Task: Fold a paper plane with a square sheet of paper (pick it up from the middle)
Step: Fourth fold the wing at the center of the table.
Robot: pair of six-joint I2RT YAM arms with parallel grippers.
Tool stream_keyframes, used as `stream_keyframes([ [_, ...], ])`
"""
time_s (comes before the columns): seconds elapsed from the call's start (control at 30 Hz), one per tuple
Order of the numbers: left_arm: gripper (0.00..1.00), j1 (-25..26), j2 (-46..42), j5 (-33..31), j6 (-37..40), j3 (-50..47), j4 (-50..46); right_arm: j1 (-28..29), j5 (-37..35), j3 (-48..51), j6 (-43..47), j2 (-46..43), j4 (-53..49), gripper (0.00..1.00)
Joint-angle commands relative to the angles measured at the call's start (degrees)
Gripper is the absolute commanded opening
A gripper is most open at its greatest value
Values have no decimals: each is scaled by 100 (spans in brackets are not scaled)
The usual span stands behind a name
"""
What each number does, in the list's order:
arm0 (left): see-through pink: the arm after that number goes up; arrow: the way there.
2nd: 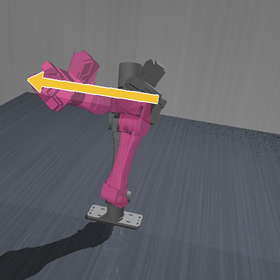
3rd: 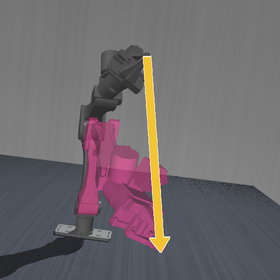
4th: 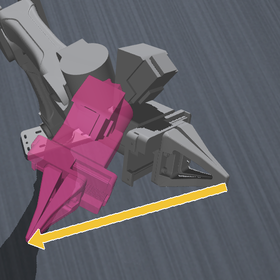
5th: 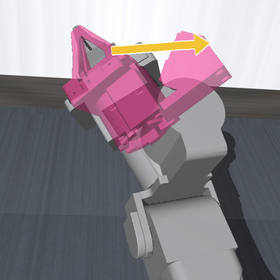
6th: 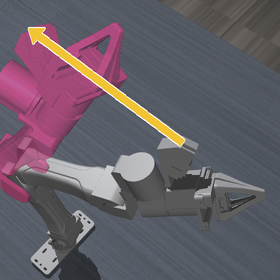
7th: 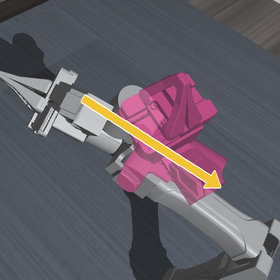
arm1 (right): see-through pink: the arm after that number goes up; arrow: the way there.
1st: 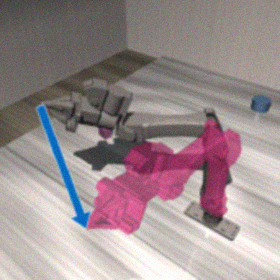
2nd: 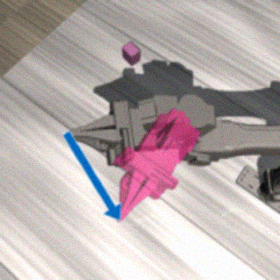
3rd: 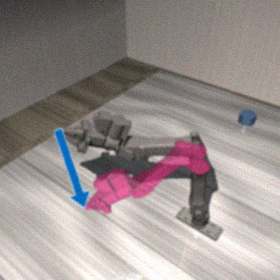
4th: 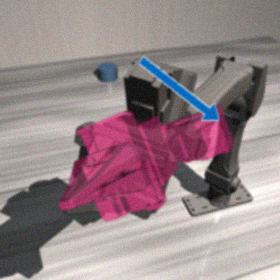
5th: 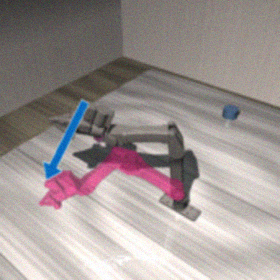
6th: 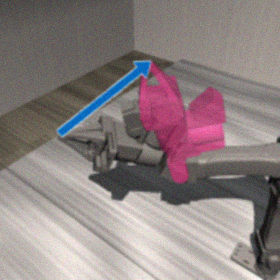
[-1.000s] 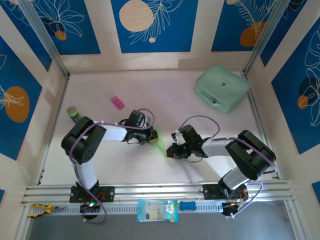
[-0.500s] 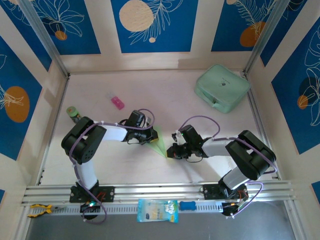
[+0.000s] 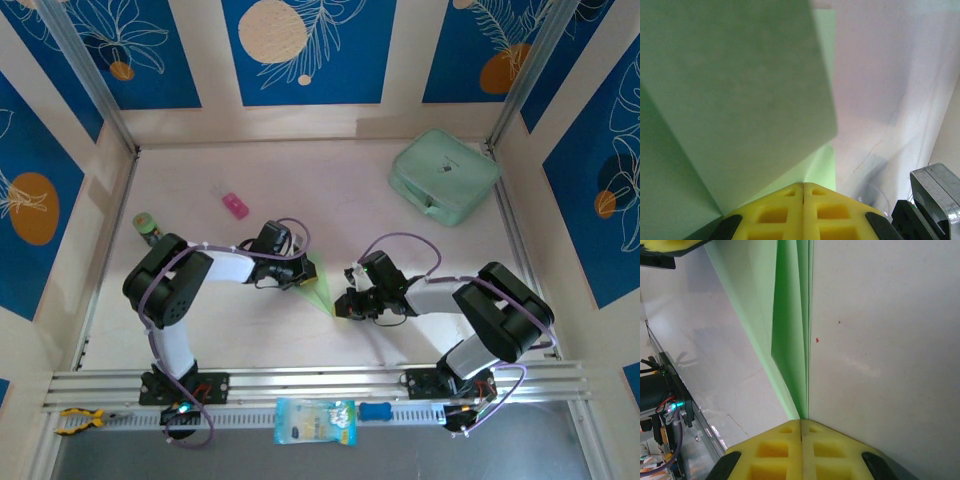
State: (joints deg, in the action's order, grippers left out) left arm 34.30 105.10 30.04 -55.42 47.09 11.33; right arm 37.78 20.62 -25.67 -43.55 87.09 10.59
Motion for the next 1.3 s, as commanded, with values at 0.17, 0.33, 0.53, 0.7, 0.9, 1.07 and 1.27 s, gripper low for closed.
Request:
stream_keyframes([
  [0.17,6,-29,125,-177,75,-112,-307,-10,133,119,40,-167,-720,10],
  [0.33,6,-28,137,-187,94,-121,-312,-36,51,-28,89,-543,-957,13],
  [0.53,6,-29,134,-175,84,-139,-285,-104,-64,-353,183,-946,-1209,14],
  [0.7,6,-29,158,-165,77,-139,-256,-66,253,-712,64,-585,-658,8],
  [0.9,6,-26,178,-154,80,-125,-250,198,83,-1422,163,284,-711,6],
  [1.07,6,-26,194,-152,76,-121,-250,369,-131,-1801,245,747,-945,6],
  [1.27,6,-30,186,-156,91,-121,-272,441,-656,-1854,324,961,-1459,5],
])
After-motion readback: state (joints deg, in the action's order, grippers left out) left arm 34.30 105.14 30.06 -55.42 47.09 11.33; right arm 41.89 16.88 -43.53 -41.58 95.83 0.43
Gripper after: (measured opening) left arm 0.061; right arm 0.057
